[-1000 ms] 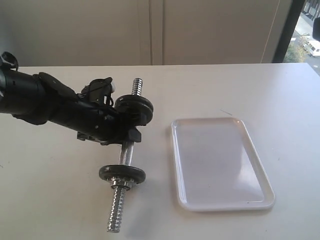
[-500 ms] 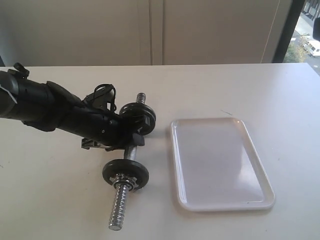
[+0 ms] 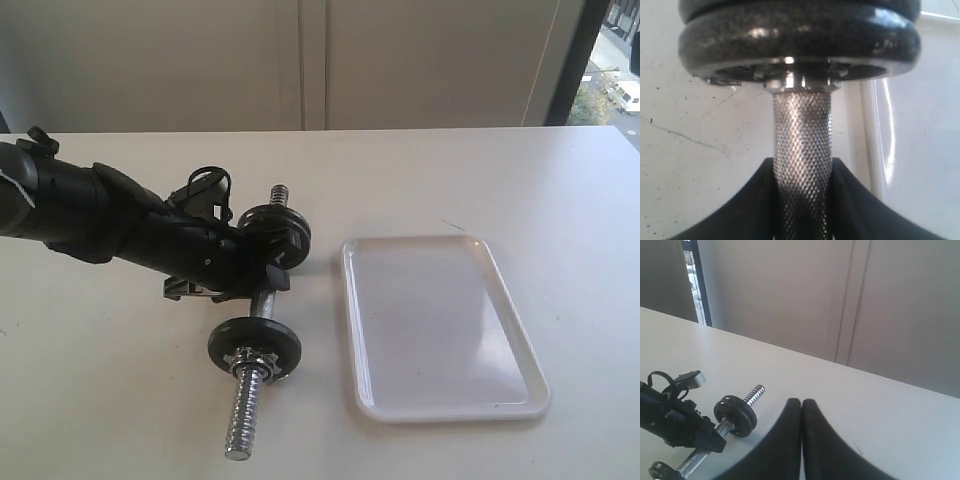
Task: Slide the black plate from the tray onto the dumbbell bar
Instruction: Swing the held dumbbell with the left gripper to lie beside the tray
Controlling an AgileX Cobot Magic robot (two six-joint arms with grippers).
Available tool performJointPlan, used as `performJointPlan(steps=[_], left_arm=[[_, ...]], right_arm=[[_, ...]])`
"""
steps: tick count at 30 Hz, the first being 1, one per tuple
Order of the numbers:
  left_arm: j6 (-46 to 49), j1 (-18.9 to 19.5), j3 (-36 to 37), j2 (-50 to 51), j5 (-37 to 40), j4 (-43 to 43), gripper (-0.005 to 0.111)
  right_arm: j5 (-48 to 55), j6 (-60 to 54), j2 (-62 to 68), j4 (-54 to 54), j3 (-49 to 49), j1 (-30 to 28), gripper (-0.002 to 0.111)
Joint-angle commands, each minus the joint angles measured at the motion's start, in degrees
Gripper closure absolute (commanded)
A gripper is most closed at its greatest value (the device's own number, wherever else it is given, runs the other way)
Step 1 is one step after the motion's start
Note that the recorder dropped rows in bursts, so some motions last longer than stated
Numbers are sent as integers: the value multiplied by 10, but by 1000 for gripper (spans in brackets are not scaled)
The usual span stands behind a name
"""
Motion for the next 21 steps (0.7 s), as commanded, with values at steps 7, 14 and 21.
performJointPlan(steps=[7, 14, 21], left_arm=[[-1, -4, -23, -35, 13, -54, 107], [-1, -4, -23, -35, 13, -54, 107], [-1, -4, -23, -35, 12, -42, 107]], right_arm=[[-8, 10, -3, 0, 1, 1, 108], [-8, 10, -3, 0, 1, 1, 108], [-8, 11, -3, 0, 1, 1, 108]])
